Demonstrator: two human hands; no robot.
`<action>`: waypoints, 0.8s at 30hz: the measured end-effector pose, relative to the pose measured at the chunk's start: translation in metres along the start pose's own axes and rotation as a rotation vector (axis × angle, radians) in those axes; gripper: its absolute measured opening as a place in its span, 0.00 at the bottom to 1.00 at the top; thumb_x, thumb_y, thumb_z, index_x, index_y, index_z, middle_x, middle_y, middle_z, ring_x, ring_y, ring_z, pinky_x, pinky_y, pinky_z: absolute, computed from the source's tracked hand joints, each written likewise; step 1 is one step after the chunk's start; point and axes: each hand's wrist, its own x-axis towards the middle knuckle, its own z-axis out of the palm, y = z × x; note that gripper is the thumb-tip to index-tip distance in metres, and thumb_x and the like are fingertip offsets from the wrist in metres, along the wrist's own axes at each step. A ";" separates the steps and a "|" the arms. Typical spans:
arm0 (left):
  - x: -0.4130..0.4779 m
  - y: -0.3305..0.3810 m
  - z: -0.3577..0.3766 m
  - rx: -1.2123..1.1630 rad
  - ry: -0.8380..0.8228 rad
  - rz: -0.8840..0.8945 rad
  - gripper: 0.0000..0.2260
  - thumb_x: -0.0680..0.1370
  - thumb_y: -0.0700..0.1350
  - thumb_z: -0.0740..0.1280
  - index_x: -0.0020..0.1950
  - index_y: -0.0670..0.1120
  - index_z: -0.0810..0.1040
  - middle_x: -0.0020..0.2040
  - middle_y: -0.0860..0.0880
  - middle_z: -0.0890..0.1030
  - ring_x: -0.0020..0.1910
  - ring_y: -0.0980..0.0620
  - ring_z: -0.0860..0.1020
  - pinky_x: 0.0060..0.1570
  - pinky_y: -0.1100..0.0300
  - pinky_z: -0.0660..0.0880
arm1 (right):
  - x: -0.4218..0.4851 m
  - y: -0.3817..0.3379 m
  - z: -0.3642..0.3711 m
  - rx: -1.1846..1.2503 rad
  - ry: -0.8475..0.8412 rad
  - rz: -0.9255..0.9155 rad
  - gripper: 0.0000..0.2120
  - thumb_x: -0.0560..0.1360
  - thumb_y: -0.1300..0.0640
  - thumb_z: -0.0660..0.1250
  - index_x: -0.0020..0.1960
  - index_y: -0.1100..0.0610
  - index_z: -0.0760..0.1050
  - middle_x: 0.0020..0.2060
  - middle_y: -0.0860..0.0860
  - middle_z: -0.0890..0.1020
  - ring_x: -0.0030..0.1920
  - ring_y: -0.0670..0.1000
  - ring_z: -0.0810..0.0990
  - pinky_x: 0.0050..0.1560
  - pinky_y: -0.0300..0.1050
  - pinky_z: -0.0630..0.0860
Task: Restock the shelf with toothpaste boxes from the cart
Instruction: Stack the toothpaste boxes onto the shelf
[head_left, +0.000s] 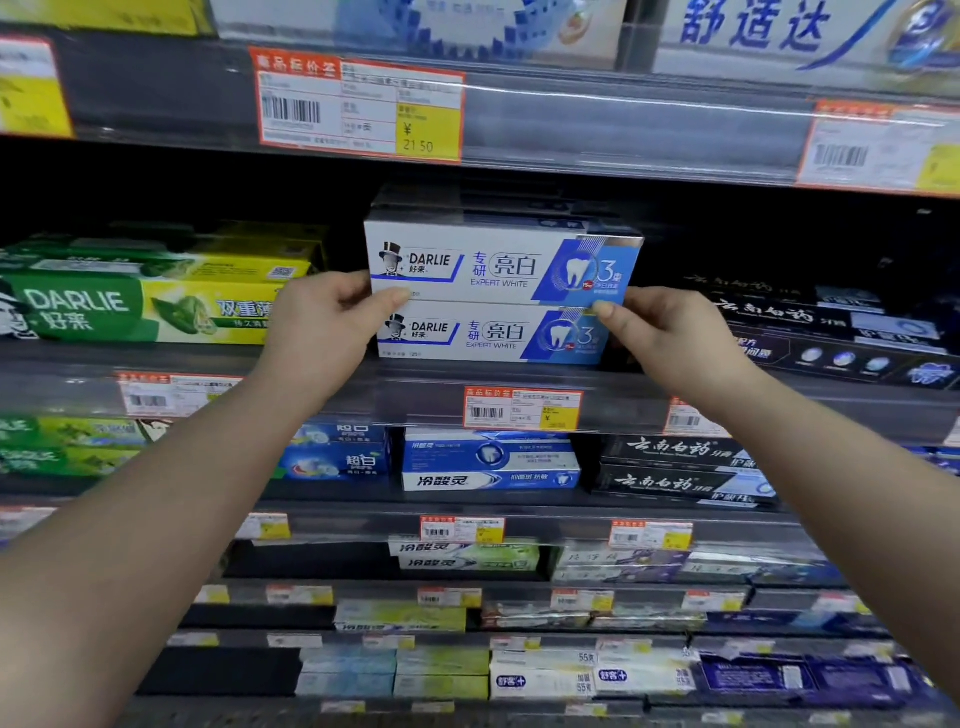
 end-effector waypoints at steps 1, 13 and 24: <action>0.000 0.001 0.000 0.010 -0.002 -0.011 0.11 0.75 0.49 0.68 0.55 0.48 0.82 0.44 0.53 0.81 0.45 0.54 0.79 0.52 0.51 0.78 | 0.000 -0.001 0.001 -0.014 0.008 -0.001 0.14 0.77 0.50 0.60 0.60 0.52 0.77 0.35 0.36 0.76 0.34 0.34 0.75 0.32 0.20 0.66; 0.005 0.002 0.002 0.044 -0.108 -0.014 0.10 0.76 0.46 0.67 0.56 0.47 0.80 0.47 0.52 0.80 0.39 0.64 0.74 0.36 0.69 0.69 | 0.004 0.000 0.004 -0.029 -0.015 0.054 0.15 0.78 0.48 0.59 0.58 0.54 0.77 0.40 0.44 0.78 0.37 0.38 0.73 0.35 0.32 0.68; 0.024 0.002 0.004 0.054 -0.146 -0.066 0.07 0.75 0.46 0.68 0.52 0.47 0.80 0.46 0.51 0.80 0.40 0.60 0.75 0.44 0.60 0.74 | 0.019 0.003 0.008 -0.030 -0.014 0.067 0.15 0.78 0.50 0.59 0.57 0.56 0.78 0.33 0.39 0.74 0.32 0.39 0.71 0.26 0.22 0.63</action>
